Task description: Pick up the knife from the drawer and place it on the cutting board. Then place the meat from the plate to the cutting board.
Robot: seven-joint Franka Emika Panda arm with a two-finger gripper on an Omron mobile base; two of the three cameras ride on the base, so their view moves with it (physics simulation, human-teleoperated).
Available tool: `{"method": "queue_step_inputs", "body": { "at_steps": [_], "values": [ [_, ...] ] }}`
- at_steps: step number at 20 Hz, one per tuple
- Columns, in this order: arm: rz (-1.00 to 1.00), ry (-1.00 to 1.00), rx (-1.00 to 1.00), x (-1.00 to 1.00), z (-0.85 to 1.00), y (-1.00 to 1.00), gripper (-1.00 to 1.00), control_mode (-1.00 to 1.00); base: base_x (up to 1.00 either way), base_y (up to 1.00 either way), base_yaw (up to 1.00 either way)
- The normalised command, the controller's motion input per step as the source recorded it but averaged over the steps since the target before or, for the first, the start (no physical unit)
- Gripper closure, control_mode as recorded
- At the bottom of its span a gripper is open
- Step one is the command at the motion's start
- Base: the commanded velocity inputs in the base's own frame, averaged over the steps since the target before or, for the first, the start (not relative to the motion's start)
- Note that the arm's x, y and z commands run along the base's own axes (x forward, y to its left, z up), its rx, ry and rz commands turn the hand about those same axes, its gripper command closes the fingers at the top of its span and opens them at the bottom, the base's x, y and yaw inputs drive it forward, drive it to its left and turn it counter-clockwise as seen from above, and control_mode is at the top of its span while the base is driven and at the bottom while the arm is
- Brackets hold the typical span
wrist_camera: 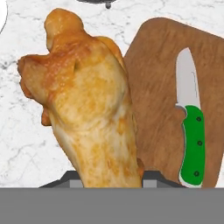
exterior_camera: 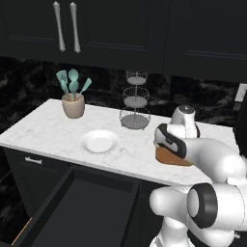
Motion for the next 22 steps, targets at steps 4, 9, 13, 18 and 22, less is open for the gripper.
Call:
{"method": "queue_step_inputs", "body": {
  "at_steps": [4,9,13,18,22],
  "values": [
    [-0.01,0.08,0.0,0.0,-0.12,-0.31,1.0,-1.0,0.0,0.0,0.0],
    [-0.03,0.07,0.0,0.0,-0.28,-0.11,1.0,-1.0,0.0,0.0,0.0],
    [-0.04,0.0,0.0,0.0,-0.36,-0.17,1.0,-1.0,0.0,0.0,0.0],
    [-0.02,0.0,0.0,0.0,-0.41,-0.2,1.0,-1.0,0.0,0.0,0.0],
    [0.0,0.0,0.0,0.02,-0.4,-0.04,1.0,-1.0,0.0,0.0,0.0]
  ]
}}
